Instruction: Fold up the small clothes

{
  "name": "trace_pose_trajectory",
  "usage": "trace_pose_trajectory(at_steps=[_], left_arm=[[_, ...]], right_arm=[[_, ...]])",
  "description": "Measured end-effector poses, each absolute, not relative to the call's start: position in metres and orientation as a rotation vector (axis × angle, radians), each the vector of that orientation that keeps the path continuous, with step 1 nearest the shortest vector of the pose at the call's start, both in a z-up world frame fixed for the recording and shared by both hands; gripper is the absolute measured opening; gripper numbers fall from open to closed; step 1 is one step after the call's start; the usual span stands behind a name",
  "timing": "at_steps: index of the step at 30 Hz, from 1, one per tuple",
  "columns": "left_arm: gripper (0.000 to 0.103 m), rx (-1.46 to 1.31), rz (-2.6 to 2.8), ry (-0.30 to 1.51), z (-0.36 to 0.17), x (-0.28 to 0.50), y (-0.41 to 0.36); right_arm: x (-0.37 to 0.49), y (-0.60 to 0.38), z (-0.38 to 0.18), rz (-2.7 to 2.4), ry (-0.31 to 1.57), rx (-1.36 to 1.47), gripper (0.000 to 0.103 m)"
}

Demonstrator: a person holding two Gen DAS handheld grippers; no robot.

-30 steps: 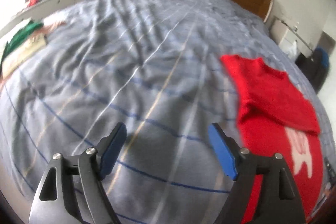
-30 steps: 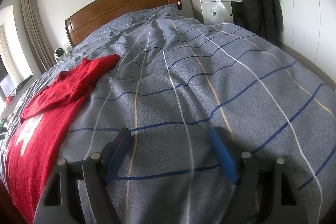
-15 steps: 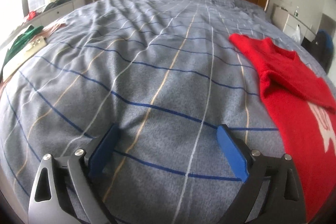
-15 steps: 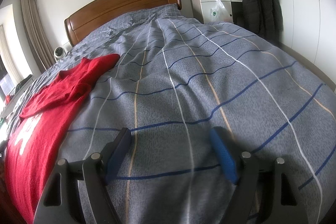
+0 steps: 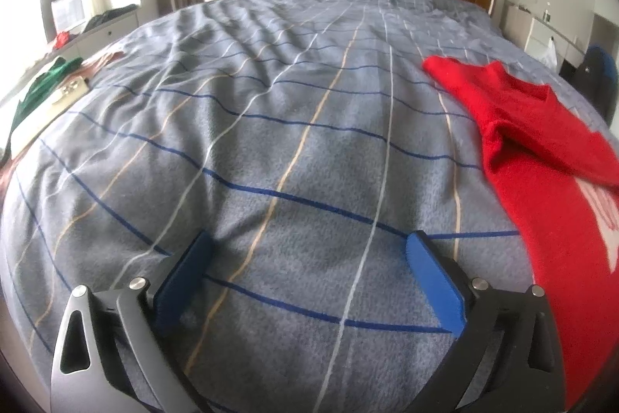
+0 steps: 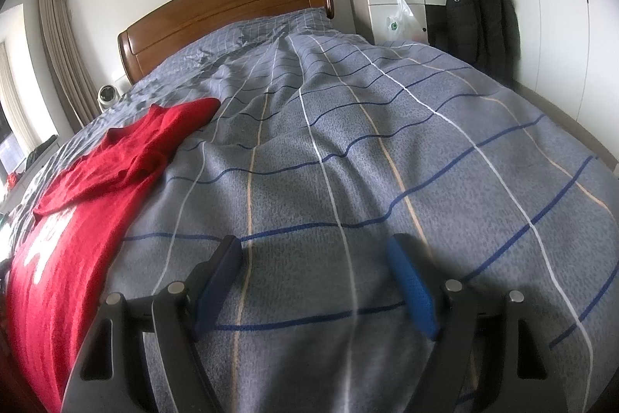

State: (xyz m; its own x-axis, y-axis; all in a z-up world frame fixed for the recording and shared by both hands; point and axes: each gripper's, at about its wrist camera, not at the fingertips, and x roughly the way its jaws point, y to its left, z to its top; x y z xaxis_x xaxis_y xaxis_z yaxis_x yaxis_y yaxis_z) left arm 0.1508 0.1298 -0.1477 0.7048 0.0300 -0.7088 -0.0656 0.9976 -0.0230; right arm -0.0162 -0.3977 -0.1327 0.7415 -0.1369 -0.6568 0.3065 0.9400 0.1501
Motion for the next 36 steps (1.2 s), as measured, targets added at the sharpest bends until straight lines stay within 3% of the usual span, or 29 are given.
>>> trace_pose_trajectory(at_steps=[36], left_arm=[[0.102, -0.039, 0.058, 0.788, -0.147, 0.151, 0.133]], right_arm=[[-0.009, -0.384, -0.134, -0.3, 0.721, 0.172, 0.077]])
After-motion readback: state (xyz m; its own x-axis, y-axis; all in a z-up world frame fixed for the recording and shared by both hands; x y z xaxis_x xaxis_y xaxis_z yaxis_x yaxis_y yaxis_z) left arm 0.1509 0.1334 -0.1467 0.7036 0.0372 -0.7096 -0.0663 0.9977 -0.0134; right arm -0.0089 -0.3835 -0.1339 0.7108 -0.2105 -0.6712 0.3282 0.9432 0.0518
